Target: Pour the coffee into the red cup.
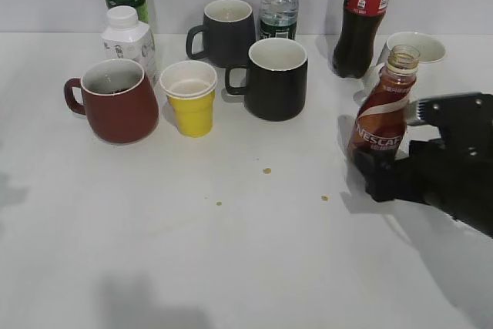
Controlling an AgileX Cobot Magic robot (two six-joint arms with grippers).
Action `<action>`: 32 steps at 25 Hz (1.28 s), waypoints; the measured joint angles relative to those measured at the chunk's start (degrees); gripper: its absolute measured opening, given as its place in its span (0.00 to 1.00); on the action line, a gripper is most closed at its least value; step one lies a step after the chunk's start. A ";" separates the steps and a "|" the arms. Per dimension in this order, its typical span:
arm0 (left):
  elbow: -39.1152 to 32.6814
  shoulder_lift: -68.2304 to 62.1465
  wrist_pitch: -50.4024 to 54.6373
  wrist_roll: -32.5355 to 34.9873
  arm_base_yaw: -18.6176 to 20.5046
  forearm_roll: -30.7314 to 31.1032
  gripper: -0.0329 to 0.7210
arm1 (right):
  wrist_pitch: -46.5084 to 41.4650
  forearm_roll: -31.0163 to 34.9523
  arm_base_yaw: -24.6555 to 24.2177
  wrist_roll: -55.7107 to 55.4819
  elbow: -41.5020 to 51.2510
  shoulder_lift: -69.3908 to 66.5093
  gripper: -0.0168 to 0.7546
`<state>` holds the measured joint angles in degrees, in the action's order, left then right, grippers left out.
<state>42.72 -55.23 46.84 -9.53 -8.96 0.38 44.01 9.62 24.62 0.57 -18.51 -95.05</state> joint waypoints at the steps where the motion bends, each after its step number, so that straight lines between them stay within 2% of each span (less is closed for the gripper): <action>1: 0.71 0.29 2.24 -0.04 0.00 -0.38 0.46 | -1.41 0.06 0.00 0.00 0.43 1.20 0.88; 5: 1.80 2.69 10.99 -0.04 0.00 -0.38 0.46 | -12.22 0.13 0.00 -0.14 0.66 7.93 0.87; 8: 1.85 5.56 17.43 -0.04 0.00 -0.38 0.46 | -24.25 0.13 0.00 -0.23 -0.73 13.55 0.86; 12: 1.90 12.46 22.15 -0.04 0.00 -0.38 0.46 | -45.37 -0.59 0.00 -0.23 -5.43 21.15 0.82; 17: 1.78 20.89 22.74 4.17 0.00 0.37 0.45 | -76.07 -3.48 0.00 -0.17 -12.23 30.32 0.77; 21: -0.98 28.21 22.81 5.65 0.00 0.63 0.45 | -92.19 -4.10 0.00 -0.24 -13.62 38.47 0.77; 25: -7.39 35.69 22.79 6.89 0.00 0.63 0.45 | -102.27 -6.62 0.00 -0.24 -13.62 50.02 0.77; 32: -12.09 41.71 15.49 9.53 0.00 0.28 0.45 | -105.86 -8.38 0.00 -0.24 -12.93 73.22 0.76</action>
<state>30.63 -13.52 62.33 0.00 -8.96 0.67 -61.85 1.24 24.62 0.34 -31.44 -21.83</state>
